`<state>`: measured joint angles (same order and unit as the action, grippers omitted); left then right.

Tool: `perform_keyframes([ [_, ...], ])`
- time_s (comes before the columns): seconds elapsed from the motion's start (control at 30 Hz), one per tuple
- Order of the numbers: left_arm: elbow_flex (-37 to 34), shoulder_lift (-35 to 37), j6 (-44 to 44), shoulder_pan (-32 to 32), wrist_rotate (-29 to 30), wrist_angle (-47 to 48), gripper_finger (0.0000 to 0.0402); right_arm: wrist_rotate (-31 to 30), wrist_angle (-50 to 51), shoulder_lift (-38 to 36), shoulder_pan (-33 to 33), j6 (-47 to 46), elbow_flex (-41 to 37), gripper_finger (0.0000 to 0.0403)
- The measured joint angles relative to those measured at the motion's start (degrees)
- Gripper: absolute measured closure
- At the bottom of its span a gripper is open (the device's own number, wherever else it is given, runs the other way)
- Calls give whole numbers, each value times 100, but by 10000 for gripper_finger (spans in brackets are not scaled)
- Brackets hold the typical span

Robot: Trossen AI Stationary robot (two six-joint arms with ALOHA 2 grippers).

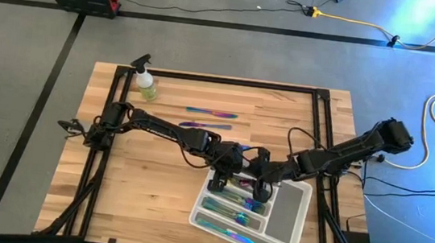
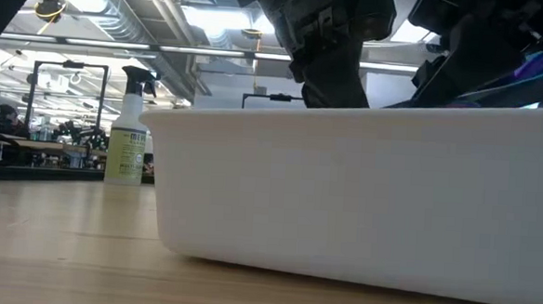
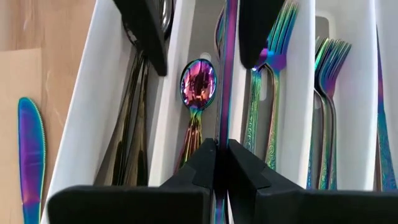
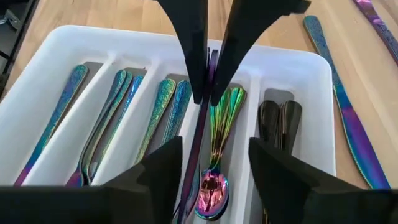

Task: Sort silverware
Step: Put the purple knife into the white silverware tray

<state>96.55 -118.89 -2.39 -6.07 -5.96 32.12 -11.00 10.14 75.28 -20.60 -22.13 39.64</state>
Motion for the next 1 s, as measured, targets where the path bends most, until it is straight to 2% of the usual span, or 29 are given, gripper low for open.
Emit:
perform_keyframes([
  [0.23, -1, 2, 11, 6, 15, 20, 396, 73, -50, 222, -2, -60, 2, 299],
  [0.4, 0, 9, -1, 15, -7, 2, 396, 214, -446, 378, -2, -80, 2, 326],
  [1.0, 4, 15, -24, 13, -17, 41, 396, 197, -448, 361, 0, -301, 213, 334],
])
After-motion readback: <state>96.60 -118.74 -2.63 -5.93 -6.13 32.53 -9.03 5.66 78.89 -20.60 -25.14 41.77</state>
